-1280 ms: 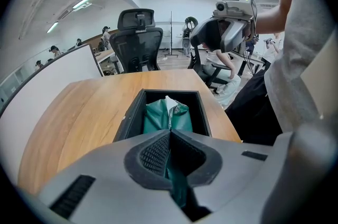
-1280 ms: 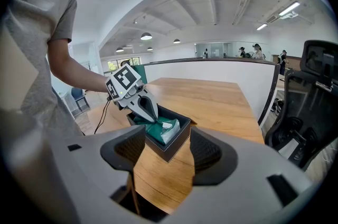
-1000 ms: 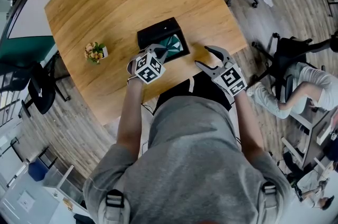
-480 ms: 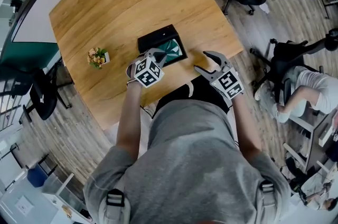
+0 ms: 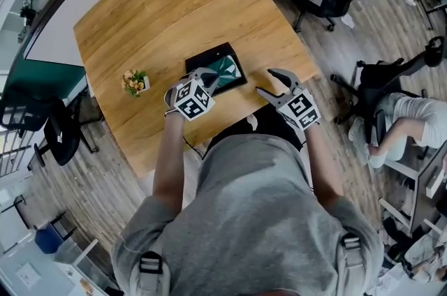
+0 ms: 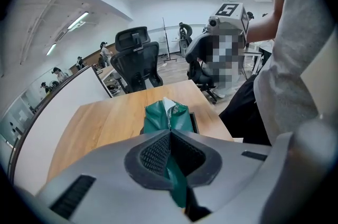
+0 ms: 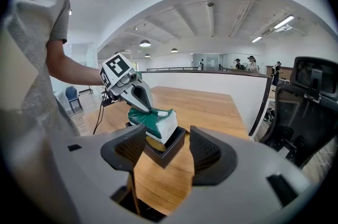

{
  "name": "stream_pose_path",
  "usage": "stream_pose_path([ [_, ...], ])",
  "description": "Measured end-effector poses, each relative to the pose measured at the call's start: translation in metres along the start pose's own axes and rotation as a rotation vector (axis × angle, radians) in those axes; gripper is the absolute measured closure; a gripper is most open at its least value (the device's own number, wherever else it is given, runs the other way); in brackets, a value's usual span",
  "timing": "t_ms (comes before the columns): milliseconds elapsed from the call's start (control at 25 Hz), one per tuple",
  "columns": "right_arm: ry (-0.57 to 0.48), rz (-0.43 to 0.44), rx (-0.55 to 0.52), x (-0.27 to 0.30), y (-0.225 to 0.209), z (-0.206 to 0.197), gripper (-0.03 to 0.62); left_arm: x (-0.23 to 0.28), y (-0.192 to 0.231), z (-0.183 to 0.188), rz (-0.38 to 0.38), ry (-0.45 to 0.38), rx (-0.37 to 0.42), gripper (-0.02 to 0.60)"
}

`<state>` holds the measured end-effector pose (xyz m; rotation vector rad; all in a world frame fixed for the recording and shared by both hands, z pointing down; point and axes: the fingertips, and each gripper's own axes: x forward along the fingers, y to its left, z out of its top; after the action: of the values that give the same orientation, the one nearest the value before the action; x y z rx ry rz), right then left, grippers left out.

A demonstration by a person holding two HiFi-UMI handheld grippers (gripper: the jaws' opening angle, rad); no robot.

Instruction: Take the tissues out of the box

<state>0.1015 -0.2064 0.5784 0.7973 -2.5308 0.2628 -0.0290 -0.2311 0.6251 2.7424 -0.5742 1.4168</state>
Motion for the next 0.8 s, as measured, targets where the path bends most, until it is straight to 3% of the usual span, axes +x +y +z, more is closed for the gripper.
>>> stream_pose_path([
  [280, -0.02, -0.003, 0.008, -0.005, 0.002, 0.003, 0.329, -0.028, -0.002, 0.014, 0.01, 0.001, 0.053, 0.561],
  [800, -0.03, 0.042, -0.025, 0.015, 0.006, 0.014, 0.342, -0.061, 0.005, 0.016, 0.073, -0.016, 0.023, 0.561],
])
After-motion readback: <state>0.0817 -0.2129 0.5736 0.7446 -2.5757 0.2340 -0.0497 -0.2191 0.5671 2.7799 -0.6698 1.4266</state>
